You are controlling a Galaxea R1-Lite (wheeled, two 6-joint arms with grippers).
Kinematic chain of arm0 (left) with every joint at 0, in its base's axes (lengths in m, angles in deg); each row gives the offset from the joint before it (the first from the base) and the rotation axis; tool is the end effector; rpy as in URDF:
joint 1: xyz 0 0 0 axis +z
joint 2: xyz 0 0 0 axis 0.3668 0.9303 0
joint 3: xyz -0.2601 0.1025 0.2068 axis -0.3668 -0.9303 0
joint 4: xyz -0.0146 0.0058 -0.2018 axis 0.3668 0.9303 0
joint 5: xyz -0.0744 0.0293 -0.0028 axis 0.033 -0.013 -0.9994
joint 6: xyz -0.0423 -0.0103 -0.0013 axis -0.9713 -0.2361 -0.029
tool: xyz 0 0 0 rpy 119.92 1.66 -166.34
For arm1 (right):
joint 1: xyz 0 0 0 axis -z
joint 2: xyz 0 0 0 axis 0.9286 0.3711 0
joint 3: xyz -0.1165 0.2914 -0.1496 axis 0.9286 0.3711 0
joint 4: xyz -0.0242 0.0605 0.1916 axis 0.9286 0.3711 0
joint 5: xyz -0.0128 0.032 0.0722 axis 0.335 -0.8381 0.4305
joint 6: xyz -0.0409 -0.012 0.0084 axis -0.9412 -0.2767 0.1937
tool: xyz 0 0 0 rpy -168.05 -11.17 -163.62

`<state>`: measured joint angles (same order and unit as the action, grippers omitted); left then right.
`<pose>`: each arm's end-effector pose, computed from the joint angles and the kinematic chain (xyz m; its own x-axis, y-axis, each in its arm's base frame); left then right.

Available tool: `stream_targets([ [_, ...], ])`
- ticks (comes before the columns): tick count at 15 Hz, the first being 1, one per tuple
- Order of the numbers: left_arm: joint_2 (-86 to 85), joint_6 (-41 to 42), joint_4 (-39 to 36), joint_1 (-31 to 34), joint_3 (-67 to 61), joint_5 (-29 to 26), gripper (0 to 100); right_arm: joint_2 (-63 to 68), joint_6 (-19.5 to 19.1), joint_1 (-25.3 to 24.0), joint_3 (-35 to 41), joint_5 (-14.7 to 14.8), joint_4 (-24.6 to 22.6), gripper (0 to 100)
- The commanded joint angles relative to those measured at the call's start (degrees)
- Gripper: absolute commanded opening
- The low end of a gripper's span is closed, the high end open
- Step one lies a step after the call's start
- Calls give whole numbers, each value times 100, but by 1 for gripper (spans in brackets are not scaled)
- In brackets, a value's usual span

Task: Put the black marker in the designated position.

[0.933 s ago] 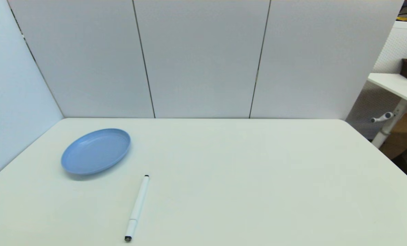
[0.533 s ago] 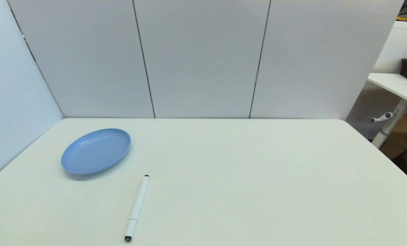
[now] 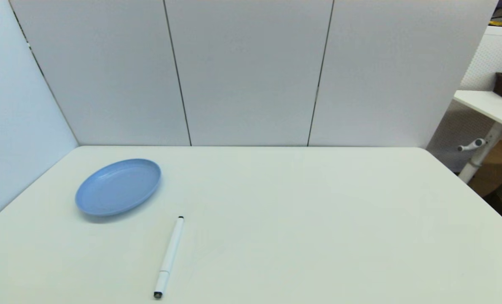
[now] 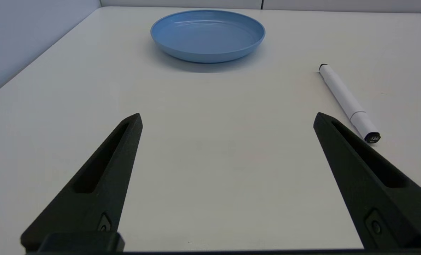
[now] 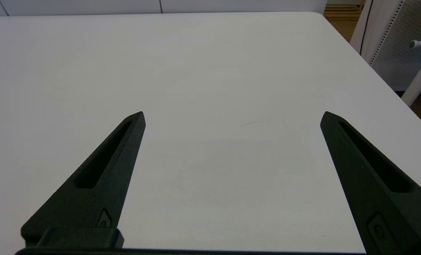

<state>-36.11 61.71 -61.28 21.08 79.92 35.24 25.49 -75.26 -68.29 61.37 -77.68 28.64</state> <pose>-0.0360 0.0003 0.0753 0.9999 -0.0063 -0.0115 0.0064 0.9999 0.0080 -0.0365 -0.0001 0.0756 1.0000 0.0026 0.0000 -0.0026 0.9999 0.0116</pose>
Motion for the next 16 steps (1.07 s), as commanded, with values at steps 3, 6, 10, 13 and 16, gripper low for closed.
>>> stream_targets([
  [3,2072,586,29,-563,1885,-16,100,0,4,-1,0,-1,0,100],
  [6,3539,903,398,-1046,3528,-16,100,9,4,-1,0,-1,0,100],
  [10,5455,1360,784,-1529,5770,-34,100,0,4,-1,0,-1,0,100],
  [13,6554,1360,846,-1819,6411,-34,100,9,4,-1,0,-1,0,100],
  [16,7424,692,934,-2496,6499,239,100,9,4,-1,0,-1,0,100],
])
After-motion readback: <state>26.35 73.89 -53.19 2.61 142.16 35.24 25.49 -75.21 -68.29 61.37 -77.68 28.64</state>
